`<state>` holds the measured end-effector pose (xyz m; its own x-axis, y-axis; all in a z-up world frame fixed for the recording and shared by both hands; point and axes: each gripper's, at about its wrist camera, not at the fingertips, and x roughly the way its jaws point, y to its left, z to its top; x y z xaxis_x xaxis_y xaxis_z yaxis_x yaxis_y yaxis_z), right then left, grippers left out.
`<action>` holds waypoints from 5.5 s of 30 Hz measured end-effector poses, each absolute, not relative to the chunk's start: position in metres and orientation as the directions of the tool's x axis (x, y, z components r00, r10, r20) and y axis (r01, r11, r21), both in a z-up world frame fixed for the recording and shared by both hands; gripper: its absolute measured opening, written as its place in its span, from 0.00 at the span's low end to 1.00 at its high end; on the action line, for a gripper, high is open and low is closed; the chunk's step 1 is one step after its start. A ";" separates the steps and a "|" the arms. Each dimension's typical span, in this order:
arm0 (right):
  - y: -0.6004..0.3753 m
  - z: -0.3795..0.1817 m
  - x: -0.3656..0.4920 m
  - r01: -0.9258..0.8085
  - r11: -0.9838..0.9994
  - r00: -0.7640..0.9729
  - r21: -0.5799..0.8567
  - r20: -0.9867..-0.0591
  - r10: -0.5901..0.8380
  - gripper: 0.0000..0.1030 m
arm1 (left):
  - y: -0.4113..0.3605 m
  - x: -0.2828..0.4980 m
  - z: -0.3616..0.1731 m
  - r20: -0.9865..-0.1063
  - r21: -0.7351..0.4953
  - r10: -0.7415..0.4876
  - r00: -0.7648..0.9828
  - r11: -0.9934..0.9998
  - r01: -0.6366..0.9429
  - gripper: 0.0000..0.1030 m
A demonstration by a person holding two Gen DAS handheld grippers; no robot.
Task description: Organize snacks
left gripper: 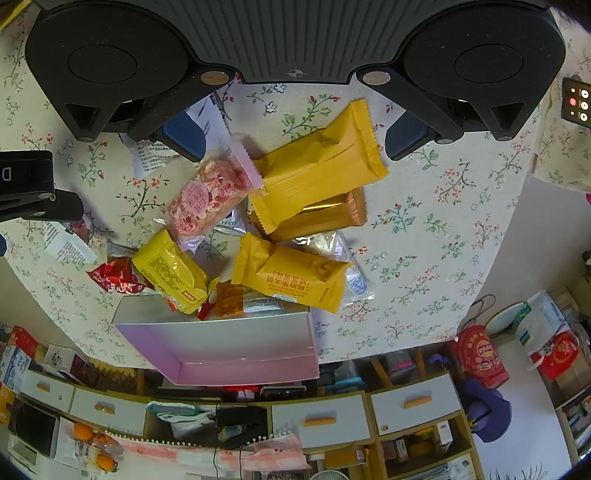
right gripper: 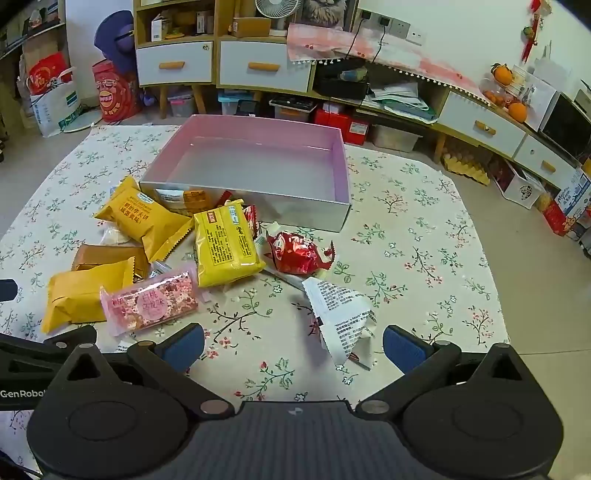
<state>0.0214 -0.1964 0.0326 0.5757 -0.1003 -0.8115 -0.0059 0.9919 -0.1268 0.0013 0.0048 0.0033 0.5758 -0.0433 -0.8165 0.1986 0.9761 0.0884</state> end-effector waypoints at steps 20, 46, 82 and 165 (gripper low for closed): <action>-0.197 0.032 0.022 -0.006 0.992 0.574 -0.127 -0.813 -0.100 0.79 | 0.005 0.001 0.002 -0.816 0.087 -0.044 0.576 0.977 0.197 1.00; -0.196 0.031 0.024 0.001 0.992 0.568 -0.125 -0.816 -0.103 0.79 | 0.008 0.000 0.005 -0.818 0.066 -0.058 0.572 0.979 0.193 1.00; -0.198 0.029 0.025 0.014 0.991 0.566 -0.134 -0.816 -0.118 0.79 | 0.010 0.002 0.004 -0.824 0.063 -0.055 0.564 0.980 0.188 1.00; -0.182 -0.007 0.121 -0.136 0.988 0.503 0.074 -0.854 0.133 0.24 | 0.041 0.139 -0.039 -0.776 -0.332 -0.256 0.576 0.943 -0.028 0.40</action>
<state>0.1214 -0.1816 -0.0070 0.5031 0.1327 -0.8540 -0.1358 0.9880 0.0736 0.1392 0.0406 -0.0389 0.5762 -0.2559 -0.7762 -0.0278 0.9430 -0.3316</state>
